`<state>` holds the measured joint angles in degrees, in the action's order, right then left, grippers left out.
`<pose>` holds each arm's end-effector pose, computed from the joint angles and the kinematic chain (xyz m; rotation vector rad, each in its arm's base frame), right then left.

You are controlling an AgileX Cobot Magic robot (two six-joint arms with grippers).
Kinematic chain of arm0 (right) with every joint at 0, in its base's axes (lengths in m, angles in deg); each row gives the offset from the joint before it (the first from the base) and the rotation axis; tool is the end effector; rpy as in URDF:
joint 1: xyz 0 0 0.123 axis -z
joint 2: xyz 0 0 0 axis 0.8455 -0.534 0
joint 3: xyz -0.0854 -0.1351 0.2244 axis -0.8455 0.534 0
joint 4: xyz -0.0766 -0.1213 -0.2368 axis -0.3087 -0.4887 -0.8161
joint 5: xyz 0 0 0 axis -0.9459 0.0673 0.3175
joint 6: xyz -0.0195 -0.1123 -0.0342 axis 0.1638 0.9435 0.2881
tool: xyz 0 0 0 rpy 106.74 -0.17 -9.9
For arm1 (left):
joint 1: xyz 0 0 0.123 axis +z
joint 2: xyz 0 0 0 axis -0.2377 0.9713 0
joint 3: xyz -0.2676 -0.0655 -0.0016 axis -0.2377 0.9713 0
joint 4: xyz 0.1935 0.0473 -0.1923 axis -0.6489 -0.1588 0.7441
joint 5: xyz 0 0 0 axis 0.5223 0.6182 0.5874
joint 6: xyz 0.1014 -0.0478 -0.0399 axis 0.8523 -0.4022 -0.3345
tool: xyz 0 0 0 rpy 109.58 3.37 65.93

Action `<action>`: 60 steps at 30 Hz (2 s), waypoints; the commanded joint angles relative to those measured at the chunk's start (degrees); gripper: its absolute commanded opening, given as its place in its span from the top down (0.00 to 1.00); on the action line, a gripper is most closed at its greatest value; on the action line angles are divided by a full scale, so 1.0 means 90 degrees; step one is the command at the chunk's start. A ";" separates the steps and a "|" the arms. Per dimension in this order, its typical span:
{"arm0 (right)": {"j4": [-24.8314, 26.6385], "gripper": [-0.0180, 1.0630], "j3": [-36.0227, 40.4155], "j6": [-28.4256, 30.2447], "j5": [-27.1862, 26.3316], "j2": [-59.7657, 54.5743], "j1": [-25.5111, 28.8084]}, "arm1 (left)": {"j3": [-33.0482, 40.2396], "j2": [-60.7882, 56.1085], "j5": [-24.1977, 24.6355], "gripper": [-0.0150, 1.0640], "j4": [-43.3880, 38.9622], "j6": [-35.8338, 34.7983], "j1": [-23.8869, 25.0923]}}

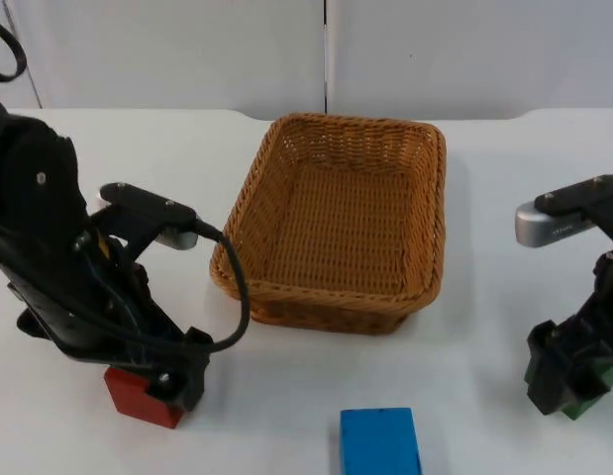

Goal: Pick up one cube with each hand and place exactly two cubes into the same basket, leaving the remaining cube outside.

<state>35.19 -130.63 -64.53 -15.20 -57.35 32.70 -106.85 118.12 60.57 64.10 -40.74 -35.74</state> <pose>0.2818 0.1336 0.0565 -0.7467 2.8499 0.0747 0.2886 -0.1184 0.0230 0.6778 2.8471 -0.0683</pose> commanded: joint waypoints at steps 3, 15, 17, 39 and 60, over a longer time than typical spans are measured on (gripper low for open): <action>-0.0032 0.01 -0.0032 0.0079 -0.0101 -0.0077 -0.0038 | -0.0026 0.0144 -0.0119 0.04 0.0115 0.0016 0.0013; -0.0032 0.02 -0.0032 0.0120 -0.0125 -0.0139 -0.0038 | -0.0013 0.0264 -0.0194 0.04 0.0115 0.0034 0.0013; -0.0032 0.05 -0.0032 0.0120 -0.0125 -0.0139 -0.0038 | -0.0013 0.0263 -0.0209 0.05 0.0115 0.0045 0.0013; -0.0016 0.98 -0.0032 0.0092 0.0724 0.1058 -0.0038 | -0.0013 -0.1100 0.0825 0.99 0.0193 -0.0318 0.0013; -0.0016 0.98 -0.0032 -0.0182 0.1020 0.3927 -0.0038 | -0.0013 -0.4488 0.2333 0.99 0.0613 -0.0347 0.0013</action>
<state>35.07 -130.63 -65.91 -5.88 -23.98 32.70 -106.75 80.17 80.13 68.65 -43.42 -35.74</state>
